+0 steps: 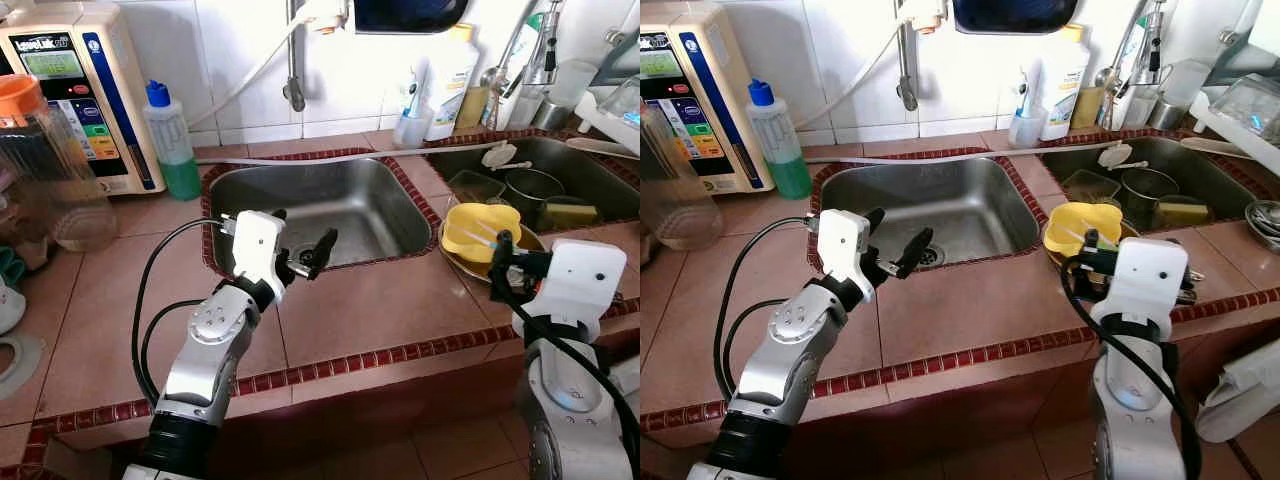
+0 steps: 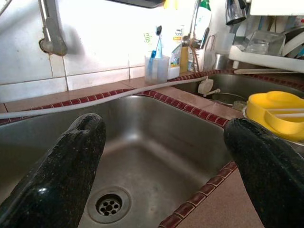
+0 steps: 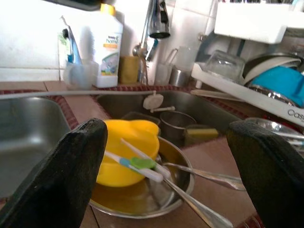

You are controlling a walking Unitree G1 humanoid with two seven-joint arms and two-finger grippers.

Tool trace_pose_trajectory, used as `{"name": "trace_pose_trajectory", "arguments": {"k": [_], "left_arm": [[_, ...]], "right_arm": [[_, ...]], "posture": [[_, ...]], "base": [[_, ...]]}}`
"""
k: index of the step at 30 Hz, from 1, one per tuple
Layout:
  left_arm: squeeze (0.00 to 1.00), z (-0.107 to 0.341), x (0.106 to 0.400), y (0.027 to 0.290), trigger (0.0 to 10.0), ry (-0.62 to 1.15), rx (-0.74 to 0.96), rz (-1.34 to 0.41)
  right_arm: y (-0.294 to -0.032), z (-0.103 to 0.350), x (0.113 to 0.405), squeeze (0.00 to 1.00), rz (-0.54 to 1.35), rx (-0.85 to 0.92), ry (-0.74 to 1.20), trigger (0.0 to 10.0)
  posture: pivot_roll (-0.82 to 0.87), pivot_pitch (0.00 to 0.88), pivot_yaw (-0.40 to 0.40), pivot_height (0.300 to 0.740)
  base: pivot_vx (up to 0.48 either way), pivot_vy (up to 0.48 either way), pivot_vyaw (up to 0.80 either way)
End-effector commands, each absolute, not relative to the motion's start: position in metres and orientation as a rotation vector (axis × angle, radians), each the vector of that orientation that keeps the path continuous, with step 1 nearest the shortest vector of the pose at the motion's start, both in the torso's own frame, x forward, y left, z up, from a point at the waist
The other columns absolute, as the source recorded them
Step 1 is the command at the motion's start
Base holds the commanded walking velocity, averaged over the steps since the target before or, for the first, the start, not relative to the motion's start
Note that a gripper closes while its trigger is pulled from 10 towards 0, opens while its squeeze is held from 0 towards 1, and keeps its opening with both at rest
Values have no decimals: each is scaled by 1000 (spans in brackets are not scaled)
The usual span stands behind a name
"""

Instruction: Kitchen organization

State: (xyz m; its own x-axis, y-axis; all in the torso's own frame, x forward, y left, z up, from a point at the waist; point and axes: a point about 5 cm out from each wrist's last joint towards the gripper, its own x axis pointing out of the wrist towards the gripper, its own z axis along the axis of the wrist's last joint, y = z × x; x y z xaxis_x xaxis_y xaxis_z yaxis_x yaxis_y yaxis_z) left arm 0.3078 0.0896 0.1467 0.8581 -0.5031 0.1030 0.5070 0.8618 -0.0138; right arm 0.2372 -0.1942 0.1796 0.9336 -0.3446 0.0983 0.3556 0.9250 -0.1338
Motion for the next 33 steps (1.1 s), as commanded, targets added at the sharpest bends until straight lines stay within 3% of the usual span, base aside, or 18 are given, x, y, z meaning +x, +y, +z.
{"name": "trace_pose_trajectory", "arguments": {"k": [1, 11, 18, 33], "left_arm": [[0, 149, 307, 87, 10000, -102, -33, -549], [0, 148, 305, 81, 10000, -93, -31, -577], [0, 150, 301, 73, 10000, -112, 16, -622], [0, 151, 299, 80, 10000, -98, 24, -611]], "right_arm": [[-200, 177, 238, 0, -397, -130, -51, 10000], [-214, 172, 256, 0, -476, 97, -17, 10000], [-223, 165, 286, 0, -430, 292, -3, 10000], [-207, 162, 308, 0, -341, 382, -24, 10000]], "posture": [[36, 0, 27, 740], [43, 0, 38, 740], [78, 14, 44, 740], [100, 56, 55, 740]], "base": [[0, 0, 0], [0, 0, 0], [0, 0, 0], [0, 0, 0]]}}
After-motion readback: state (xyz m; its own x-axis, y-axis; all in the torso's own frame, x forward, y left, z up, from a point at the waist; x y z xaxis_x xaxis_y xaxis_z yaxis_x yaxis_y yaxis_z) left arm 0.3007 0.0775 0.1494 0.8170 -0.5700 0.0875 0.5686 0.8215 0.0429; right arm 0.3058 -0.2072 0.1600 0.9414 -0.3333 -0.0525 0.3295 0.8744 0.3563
